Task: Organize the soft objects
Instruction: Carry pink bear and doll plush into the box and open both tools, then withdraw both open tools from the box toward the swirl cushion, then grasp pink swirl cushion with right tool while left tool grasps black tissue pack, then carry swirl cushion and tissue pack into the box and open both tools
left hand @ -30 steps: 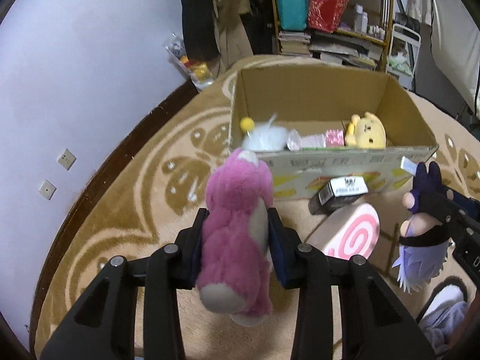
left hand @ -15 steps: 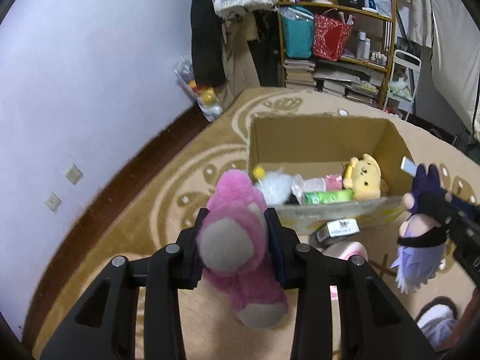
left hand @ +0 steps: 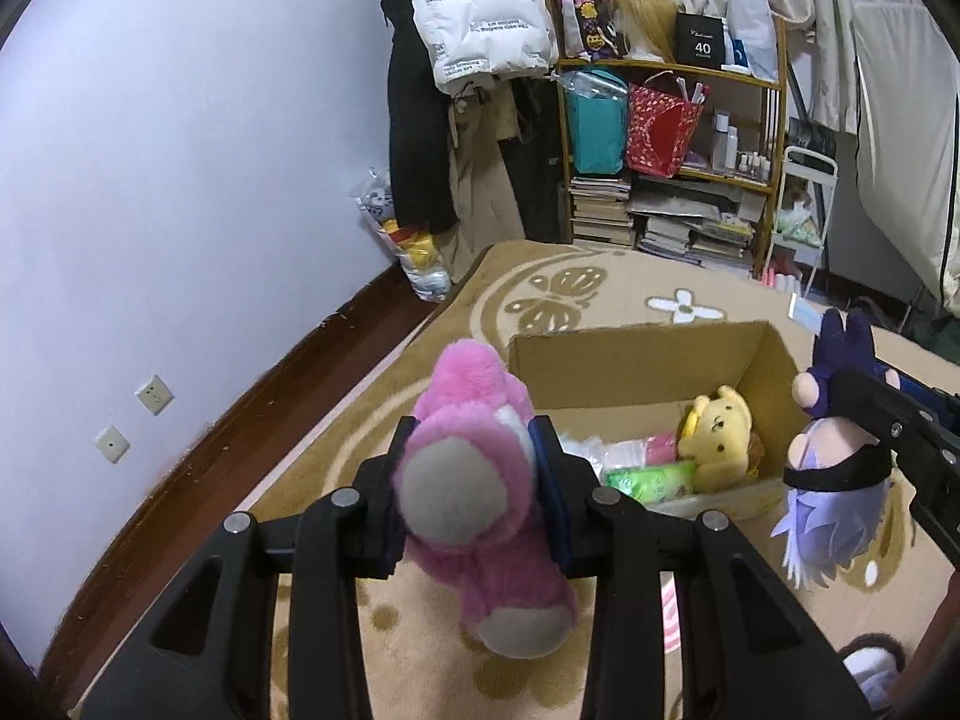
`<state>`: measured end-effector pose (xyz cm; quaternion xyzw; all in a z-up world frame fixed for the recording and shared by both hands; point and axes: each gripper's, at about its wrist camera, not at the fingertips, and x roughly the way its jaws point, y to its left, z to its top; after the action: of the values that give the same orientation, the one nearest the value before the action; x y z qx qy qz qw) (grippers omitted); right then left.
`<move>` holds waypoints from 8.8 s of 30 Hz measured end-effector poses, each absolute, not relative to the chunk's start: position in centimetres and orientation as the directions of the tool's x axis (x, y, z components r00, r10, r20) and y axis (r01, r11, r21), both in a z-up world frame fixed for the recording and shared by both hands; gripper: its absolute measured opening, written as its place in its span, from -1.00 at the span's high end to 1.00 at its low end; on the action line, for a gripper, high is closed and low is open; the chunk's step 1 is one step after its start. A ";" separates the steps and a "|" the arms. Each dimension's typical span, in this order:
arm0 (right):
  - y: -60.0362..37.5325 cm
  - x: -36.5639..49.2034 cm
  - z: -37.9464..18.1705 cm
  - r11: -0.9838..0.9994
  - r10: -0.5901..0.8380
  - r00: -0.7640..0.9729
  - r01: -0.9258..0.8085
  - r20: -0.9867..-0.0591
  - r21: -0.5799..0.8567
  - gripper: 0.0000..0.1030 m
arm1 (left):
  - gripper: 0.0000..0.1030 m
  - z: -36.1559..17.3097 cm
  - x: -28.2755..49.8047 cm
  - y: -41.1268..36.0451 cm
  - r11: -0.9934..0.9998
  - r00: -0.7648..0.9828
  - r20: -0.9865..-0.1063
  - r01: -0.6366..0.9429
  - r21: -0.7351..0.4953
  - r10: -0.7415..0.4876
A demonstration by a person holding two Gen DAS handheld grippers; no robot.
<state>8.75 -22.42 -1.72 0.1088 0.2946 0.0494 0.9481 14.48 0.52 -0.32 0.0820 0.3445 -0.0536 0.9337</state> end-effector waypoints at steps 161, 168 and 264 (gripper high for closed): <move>-19.9 12.7 -17.6 0.933 0.338 0.434 -0.036 -0.835 0.359 0.42 | -0.97 -12.3 17.3 -4.0 0.954 0.484 -0.857 0.299 -0.030 -0.179; -21.0 12.2 -16.8 0.950 0.292 0.427 -0.030 -0.856 0.309 0.46 | -0.97 -12.5 17.8 -4.5 0.945 0.456 -0.859 0.315 -0.090 -0.233; -22.3 10.3 -4.4 0.982 0.156 0.772 -0.053 -0.616 0.182 0.43 | 0.10 -3.4 15.7 -1.0 0.987 0.774 -0.631 0.134 0.092 -0.047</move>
<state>10.32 -22.30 -4.44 0.0774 0.3328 0.0557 0.9382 15.71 -0.96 -3.36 0.0657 0.3324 -0.0481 0.9396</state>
